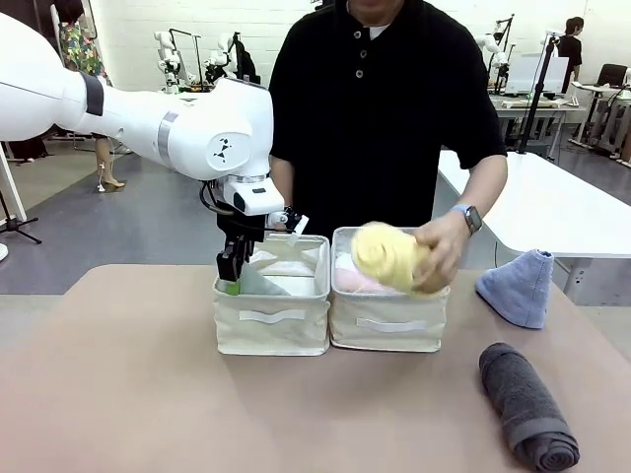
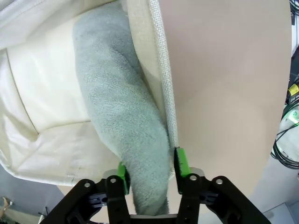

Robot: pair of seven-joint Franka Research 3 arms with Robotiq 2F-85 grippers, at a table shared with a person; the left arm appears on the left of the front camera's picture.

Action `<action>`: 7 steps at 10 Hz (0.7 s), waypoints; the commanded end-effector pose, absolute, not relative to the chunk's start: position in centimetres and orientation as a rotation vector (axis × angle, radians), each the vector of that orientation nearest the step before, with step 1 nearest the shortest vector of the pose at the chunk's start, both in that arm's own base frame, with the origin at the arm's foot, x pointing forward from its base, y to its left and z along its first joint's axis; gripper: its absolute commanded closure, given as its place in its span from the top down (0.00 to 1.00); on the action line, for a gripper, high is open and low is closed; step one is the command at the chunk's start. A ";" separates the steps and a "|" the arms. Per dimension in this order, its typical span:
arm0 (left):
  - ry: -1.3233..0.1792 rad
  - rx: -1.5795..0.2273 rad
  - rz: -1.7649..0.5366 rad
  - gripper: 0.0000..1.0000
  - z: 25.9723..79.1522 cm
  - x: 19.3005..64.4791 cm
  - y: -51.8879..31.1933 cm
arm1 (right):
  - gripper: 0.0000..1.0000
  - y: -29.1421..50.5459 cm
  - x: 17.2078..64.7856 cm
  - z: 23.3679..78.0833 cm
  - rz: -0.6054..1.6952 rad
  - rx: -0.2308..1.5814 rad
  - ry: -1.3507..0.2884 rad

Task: Sort the towels based on their folding style.
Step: Pick up one triangle-folded towel and place it in the left Fabric basket.

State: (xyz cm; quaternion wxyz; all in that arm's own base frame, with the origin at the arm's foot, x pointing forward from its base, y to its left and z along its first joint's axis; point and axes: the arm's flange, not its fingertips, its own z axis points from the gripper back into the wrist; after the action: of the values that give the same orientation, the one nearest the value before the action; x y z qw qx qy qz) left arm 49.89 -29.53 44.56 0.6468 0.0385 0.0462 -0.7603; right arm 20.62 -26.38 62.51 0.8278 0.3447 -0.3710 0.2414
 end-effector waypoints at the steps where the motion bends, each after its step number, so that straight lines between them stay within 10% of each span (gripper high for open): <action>1: 0.091 0.064 -1.747 1.00 44.1 49.4 -29.1 | 1.00 -26.5 20.6 62.6 0.524 0.747 -0.810; 7: 0.080 0.045 -1.744 1.00 44.6 49.3 -28.9 | 1.00 -26.5 20.6 62.6 0.524 0.747 -0.810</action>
State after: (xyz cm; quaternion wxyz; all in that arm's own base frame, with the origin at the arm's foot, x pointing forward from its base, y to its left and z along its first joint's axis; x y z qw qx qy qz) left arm 49.75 -29.60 44.55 0.6481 0.0308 0.0444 -0.7596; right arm 20.62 -26.38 62.51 0.8278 0.3447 -0.3711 0.2415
